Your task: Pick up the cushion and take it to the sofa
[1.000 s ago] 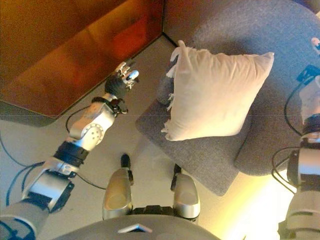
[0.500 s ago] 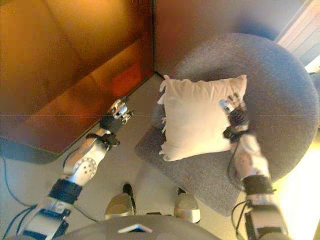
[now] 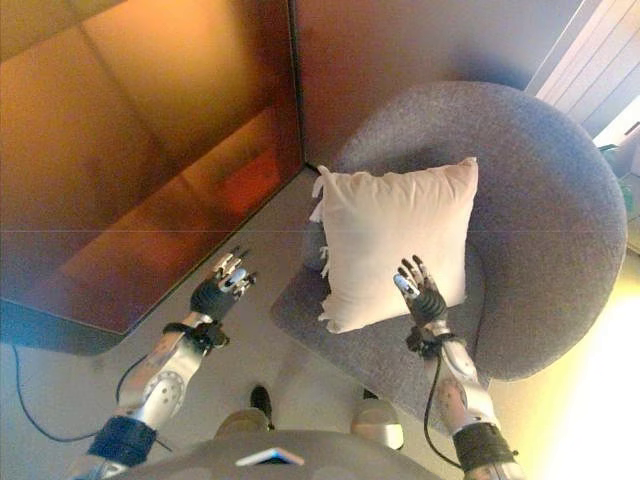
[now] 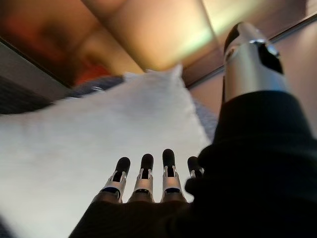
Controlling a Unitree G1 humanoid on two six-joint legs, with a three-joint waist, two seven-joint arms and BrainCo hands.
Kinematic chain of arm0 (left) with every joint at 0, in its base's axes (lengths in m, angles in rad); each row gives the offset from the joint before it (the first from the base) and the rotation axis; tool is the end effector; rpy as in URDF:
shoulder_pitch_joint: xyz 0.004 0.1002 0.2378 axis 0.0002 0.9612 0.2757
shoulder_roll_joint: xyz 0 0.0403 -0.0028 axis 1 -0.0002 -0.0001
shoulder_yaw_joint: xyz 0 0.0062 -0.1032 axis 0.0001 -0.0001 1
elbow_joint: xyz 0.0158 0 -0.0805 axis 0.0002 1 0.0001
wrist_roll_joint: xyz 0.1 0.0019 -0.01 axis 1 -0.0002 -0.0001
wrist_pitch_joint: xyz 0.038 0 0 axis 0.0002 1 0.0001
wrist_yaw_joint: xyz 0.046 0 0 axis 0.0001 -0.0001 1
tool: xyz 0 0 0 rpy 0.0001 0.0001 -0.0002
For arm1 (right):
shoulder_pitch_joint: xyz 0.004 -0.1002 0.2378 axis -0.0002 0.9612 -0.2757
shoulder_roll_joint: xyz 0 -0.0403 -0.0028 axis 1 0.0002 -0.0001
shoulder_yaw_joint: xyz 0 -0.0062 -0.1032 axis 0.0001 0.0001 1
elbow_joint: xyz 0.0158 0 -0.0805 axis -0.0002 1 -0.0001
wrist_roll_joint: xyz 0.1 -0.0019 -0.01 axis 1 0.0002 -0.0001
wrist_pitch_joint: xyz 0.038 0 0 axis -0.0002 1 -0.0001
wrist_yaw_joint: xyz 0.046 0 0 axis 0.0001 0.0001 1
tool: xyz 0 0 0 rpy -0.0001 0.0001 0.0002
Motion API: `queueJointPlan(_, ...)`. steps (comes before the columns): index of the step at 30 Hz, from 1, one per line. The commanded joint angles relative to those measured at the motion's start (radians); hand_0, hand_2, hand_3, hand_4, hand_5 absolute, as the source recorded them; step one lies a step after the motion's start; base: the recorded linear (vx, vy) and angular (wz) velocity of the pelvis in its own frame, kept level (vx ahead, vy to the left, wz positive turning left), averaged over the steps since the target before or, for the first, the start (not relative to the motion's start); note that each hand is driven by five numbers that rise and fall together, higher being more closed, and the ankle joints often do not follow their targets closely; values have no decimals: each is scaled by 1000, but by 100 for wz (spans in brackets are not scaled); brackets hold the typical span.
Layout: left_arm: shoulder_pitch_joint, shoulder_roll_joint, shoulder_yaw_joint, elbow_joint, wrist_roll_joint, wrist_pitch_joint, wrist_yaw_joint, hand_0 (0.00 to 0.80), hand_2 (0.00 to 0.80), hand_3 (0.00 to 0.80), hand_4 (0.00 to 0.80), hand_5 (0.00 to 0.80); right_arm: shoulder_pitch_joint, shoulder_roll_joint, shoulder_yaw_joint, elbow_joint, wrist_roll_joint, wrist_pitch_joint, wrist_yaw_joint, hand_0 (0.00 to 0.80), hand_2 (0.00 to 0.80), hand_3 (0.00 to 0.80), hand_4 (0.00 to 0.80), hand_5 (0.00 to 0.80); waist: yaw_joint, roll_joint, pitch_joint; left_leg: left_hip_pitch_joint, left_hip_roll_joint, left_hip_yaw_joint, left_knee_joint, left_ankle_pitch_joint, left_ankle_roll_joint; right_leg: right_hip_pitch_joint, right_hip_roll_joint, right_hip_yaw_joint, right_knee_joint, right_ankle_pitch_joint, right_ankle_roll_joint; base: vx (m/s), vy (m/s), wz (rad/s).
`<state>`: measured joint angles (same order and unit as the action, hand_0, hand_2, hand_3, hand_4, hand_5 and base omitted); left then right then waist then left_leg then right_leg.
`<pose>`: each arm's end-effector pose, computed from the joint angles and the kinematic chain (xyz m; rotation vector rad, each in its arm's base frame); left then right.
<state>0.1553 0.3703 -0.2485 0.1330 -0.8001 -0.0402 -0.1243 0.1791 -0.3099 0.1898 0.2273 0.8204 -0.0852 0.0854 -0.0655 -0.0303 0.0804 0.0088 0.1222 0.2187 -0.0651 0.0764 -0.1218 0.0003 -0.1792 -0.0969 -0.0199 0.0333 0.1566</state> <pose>0.1574 0.1899 -0.0070 -0.4479 0.3208 -0.1747 0.1477 -0.1953 -0.0229 0.5075 0.3474 0.0105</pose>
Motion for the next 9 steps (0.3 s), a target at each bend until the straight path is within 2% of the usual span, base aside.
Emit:
queueJointPlan(1,-43,10,-9,-27,-21,-81,-43,0,0,0,0,0,-52,-1,23,-69,41,-63,29,0,0,0,0,0,2,1,19,-3,-17,19,70,-66,49,-47,-7,-3,-11,76,43,0,0,0)
queueJointPlan(9,-80,18,-70,-50,-24,-70,-12,0,0,0,0,0,-72,-25,94,-78,-59,-80,-15,0,0,0,0,0,10,1,16,-3,-23,8,60,-64,50,-35,-2,-13,-25,75,37,0,0,0)
